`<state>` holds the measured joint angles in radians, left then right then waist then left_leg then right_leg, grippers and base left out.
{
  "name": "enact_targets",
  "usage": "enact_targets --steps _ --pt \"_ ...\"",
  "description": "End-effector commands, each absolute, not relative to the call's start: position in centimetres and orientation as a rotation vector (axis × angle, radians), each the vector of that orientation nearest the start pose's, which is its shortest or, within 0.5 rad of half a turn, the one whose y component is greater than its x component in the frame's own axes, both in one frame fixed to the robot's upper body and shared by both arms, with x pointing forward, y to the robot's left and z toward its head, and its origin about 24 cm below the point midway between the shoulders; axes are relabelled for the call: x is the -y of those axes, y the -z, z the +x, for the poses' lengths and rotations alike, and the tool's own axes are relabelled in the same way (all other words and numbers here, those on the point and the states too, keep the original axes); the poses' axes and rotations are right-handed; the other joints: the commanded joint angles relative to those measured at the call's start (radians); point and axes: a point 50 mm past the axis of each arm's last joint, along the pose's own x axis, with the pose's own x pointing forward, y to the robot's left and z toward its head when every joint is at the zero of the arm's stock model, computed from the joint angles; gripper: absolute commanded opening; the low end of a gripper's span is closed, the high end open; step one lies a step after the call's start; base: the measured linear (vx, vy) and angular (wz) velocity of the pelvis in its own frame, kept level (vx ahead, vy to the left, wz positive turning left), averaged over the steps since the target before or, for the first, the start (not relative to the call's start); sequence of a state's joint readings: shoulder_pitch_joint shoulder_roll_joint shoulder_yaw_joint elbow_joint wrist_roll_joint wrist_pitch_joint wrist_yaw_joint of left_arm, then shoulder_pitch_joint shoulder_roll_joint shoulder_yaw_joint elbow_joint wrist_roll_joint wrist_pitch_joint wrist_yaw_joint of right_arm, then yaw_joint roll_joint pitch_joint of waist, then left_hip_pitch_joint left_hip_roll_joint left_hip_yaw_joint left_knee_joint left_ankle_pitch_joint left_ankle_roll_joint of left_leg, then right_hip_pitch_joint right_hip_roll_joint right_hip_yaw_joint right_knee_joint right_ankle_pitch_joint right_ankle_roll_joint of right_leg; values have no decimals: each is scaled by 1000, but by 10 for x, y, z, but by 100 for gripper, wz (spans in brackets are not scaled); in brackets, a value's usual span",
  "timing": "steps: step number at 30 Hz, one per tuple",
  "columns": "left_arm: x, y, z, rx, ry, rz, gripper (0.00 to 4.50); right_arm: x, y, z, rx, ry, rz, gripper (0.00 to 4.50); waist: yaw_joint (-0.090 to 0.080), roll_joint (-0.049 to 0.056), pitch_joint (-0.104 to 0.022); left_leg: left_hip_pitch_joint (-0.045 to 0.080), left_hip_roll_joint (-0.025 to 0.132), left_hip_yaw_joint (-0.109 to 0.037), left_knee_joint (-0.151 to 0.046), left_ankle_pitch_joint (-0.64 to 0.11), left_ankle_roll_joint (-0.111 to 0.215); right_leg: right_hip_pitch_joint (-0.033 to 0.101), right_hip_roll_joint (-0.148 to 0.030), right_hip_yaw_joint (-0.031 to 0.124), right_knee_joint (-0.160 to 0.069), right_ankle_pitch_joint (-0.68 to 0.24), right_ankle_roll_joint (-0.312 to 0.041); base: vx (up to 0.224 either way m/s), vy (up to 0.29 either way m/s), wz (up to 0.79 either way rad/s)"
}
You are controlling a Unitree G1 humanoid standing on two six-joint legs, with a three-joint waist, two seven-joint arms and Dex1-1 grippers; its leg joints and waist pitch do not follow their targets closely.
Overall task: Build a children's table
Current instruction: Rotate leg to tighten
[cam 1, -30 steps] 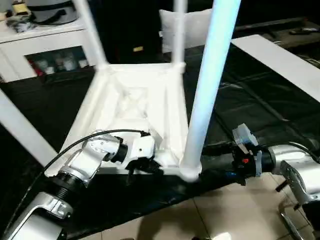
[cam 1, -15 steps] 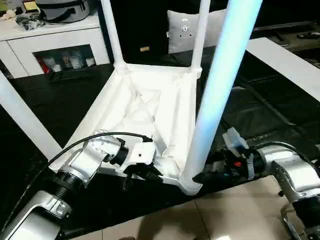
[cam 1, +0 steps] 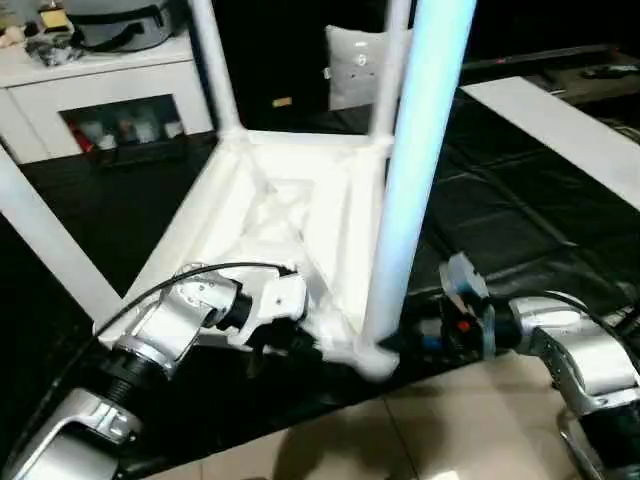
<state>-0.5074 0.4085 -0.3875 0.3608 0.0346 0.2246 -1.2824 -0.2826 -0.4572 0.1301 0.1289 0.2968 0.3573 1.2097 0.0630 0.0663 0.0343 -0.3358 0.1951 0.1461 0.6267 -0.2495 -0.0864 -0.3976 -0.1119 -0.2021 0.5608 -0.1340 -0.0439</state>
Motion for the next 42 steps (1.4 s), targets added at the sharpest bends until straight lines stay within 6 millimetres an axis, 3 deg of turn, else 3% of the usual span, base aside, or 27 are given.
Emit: enact_targets --steps 1,2,3,4,5,6,7,9,10,11,14,17,18,19,20,21,22,23,25,27,29,31,32,35,38,41,42 --pt "-92 -60 288 -423 1501 374 0 147 -59 273 -355 -1189 -30 188 -12 -20 -51 -19 17 -1 -74 -156 38 64 -49 36 -107 -576 56 0 0 0" --pt "-83 -65 289 -404 1472 328 0 142 -56 283 -359 -1062 -3 188 -32 -9 -51 -19 13 -4 -71 -180 33 66 -47 26 -115 -589 78 0 0 0" --pt "-80 -66 290 -398 1456 313 0 140 -55 286 -361 -1014 10 188 -54 -12 -51 -24 11 -8 -67 -207 34 68 -43 13 -122 -593 96 0 0 0" --pt "-75 -68 293 -393 1421 297 0 136 -54 292 -357 -943 38 187 -65 -12 -52 -25 11 -9 -67 -216 34 70 -42 9 -126 -594 105 0 0 0" --pt "-73 -68 295 -391 1396 291 0 132 -54 296 -355 -900 53 187 -86 -7 -53 -29 12 -14 -65 -233 34 74 -42 -2 -131 -594 115 0 0 0" --pt "-70 -69 298 -389 1368 286 0 127 -54 300 -353 -851 71 187 -94 8 -55 -26 14 -16 -65 -240 37 76 -43 -4 -131 -580 111 0 0 0" --pt "-67 -70 302 -380 1324 287 0 119 -53 305 -359 -770 101 187 -115 9 -56 -37 28 -24 -72 -242 40 85 -48 -4 -127 -533 97 0 0 0" --pt "-64 -71 307 -366 1269 282 0 109 -52 311 -366 -682 109 187 -148 11 -55 -39 24 -30 -75 -252 33 84 -49 0 -125 -496 76 0 0 0" --pt "-62 -73 310 -358 1244 281 0 104 -52 315 -353 -641 108 187 -154 16 -55 -38 20 -29 -73 -254 32 83 -50 -2 -124 -499 71 0 0 0" --pt "-62 -74 312 -351 1218 284 0 98 -53 319 -324 -610 125 187 -171 13 -55 -37 15 -28 -71 -261 32 80 -51 -5 -128 -514 67 0 0 0" --pt "-64 -74 314 -348 1198 311 0 88 -61 323 -271 -604 202 257 -191 17 -59 -41 16 -31 -73 -223 53 83 -57 7 -117 -462 36 0 0 0" --pt "-69 -74 314 -344 1195 319 0 90 -63 318 -246 -632 172 279 -183 15 -68 -45 20 -32 -71 -130 76 85 -59 22 -97 -359 -7 0 0 0" --pt "-70 -74 314 -341 1194 322 0 93 -64 316 -243 -634 156 279 -172 15 -72 -41 22 -32 -68 -70 93 80 -58 31 -86 -293 -35 0 0 0" --pt "-73 -74 314 -339 1194 330 0 98 -64 313 -234 -644 137 291 -169 13 -75 -50 22 -34 -64 -34 103 86 -59 34 -74 -247 -48 0 0 0" --pt "-76 -74 314 -336 1194 343 0 105 -63 309 -232 -656 115 301 -151 17 -87 -49 27 -37 -56 66 129 87 -61 41 -50 -120 -76 53 -8 6" --pt "-77 -73 314 -335 1193 350 0 108 -63 308 -236 -661 109 306 -135 10 -85 -51 27 -38 -52 138 163 83 -58 44 -37 -35 -97 53 -8 6" --pt "-79 -73 315 -335 1192 358 0 112 -62 305 -242 -669 107 306 -123 10 -85 -50 28 -38 -51 158 176 85 -59 45 -33 -16 -100 0 0 0" --pt "-84 -72 317 -339 1175 379 0 121 -60 298 -248 -693 108 334 -107 11 -83 -48 28 -35 -51 168 189 85 -60 47 -32 -18 -101 0 0 0" --pt "-88 -71 319 -344 1161 393 0 126 -60 294 -250 -721 90 344 -86 11 -80 -42 30 -30 -52 149 189 80 -59 49 -36 -57 -96 0 0 0" --pt "-95 -71 323 -352 1114 408 0 138 -58 283 -257 -772 71 353 -66 9 -76 -40 33 -24 -55 103 172 80 -60 51 -43 -124 -79 0 0 0" --pt "-101 -72 328 -362 1034 375 0 152 -61 274 -229 -776 16 376 -51 8 -70 -40 32 -19 -60 39 136 79 -59 50 -57 -226 -47 0 0 0" --pt "-100 -73 325 -353 1042 330 0 157 -65 273 -193 -744 -15 387 -53 1 -64 -44 27 -17 -66 -18 110 81 -57 44 -68 -306 -22 0 0 0" --pt "-98 -74 321 -338 1067 302 43 158 -69 271 -180 -720 -17 397 -59 -3 -61 -43 22 -15 -68 -64 85 79 -56 41 -81 -382 14 0 0 0" --pt "-95 -76 313 -310 1089 237 60 159 -70 266 -223 -699 -9 428 -70 -5 -59 -40 19 -14 -68 -91 81 74 -53 40 -89 -420 26 0 0 0" --pt "-93 -81 304 -241 1057 126 90 156 -68 253 -264 -721 -20 443 -66 -4 -56 -33 27 -14 -70 -109 80 67 -55 40 -95 -441 20 0 0 0" --pt "-96 -86 297 -158 985 99 96 153 -67 248 -255 -696 -13 450 -63 -2 -52 -31 19 -13 -71 -152 71 65 -49 32 -107 -490 56 0 0 0" --pt "-97 -87 295 -150 962 90 121 152 -67 247 -249 -687 -10 450 -66 -2 -52 -34 18 -13 -72 -149 70 66 -48 30 -109 -490 66 0 0 0"
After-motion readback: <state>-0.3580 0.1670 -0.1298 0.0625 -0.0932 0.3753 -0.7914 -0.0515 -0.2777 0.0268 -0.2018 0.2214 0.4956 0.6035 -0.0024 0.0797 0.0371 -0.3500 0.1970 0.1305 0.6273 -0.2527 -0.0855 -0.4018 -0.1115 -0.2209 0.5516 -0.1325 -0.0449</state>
